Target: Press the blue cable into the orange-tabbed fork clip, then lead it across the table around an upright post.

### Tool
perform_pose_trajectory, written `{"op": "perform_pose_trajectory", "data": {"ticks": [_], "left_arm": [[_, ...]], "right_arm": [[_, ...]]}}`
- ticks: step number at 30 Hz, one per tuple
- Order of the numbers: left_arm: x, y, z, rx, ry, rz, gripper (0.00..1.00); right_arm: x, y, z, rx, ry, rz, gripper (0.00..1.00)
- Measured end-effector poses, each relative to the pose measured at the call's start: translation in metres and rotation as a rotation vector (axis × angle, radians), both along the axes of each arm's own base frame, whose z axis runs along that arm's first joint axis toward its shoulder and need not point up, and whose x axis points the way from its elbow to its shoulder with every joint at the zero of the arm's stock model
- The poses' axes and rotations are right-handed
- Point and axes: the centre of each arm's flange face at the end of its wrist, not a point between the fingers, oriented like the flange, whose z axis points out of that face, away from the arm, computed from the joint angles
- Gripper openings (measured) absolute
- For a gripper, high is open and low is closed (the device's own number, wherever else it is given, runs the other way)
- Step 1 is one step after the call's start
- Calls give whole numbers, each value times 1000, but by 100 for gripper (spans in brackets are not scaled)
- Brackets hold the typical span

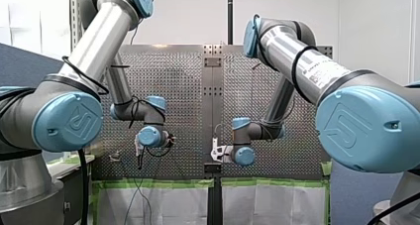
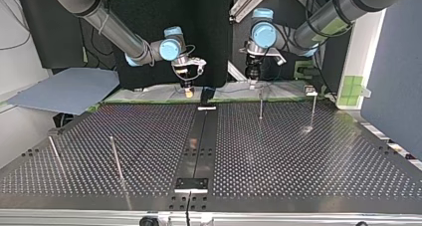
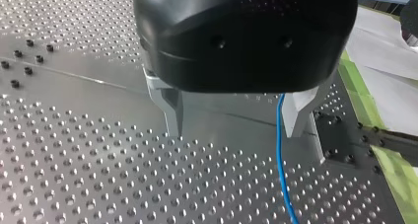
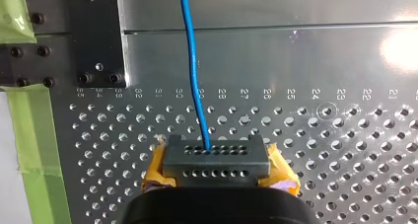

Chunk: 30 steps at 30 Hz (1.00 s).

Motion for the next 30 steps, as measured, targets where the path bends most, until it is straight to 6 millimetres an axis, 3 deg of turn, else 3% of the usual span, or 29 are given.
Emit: {"op": "perform_pose_trajectory", "data": {"ticks": [6,15,30], "left_arm": [[1,-10,-5,15,7,5,100],[19,-12,-27,62,32,61,100],[40,-19,-26,83,-4,98,100]], "right_arm": [[0,0,0,0,0,1,0],[1,1,0,4,2,3,0],[4,5,0,3,2,11,0]]}}
